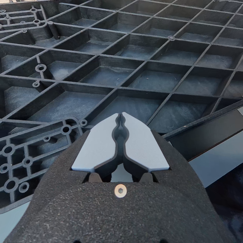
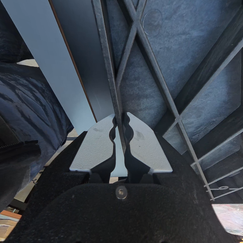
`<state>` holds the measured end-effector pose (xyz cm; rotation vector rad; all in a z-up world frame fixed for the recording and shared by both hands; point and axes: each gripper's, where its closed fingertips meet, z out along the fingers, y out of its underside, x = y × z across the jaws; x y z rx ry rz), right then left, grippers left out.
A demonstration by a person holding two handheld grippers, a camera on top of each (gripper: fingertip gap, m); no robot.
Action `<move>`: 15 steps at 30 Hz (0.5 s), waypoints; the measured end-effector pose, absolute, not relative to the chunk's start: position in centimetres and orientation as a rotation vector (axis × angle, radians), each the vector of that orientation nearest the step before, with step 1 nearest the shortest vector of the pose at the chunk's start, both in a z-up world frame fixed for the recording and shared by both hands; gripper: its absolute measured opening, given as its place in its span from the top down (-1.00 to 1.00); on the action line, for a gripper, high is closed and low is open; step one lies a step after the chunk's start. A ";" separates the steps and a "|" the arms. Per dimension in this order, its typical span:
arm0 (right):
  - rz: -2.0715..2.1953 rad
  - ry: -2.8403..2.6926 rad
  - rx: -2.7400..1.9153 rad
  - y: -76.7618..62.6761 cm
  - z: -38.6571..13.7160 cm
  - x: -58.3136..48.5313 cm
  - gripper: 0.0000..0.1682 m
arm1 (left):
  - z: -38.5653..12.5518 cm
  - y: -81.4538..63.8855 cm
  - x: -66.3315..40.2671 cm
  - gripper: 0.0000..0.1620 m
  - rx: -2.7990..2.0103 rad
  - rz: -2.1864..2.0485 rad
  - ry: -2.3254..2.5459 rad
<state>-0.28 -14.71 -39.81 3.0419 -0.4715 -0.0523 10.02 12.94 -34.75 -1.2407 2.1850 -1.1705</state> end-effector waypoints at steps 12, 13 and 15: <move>0.027 -0.747 3.009 -14.6 -39.8 -0.3 0.86 | -33.9 15.2 5.9 1.00 -1.192 -1.255 2.179; 0.041 -0.785 3.003 -14.6 -39.8 -0.3 0.84 | -33.9 15.3 5.5 1.00 -1.185 -1.262 2.183; 0.087 -0.855 2.993 -14.8 -39.7 -0.3 0.82 | -33.9 15.5 4.7 1.00 -1.172 -1.270 2.191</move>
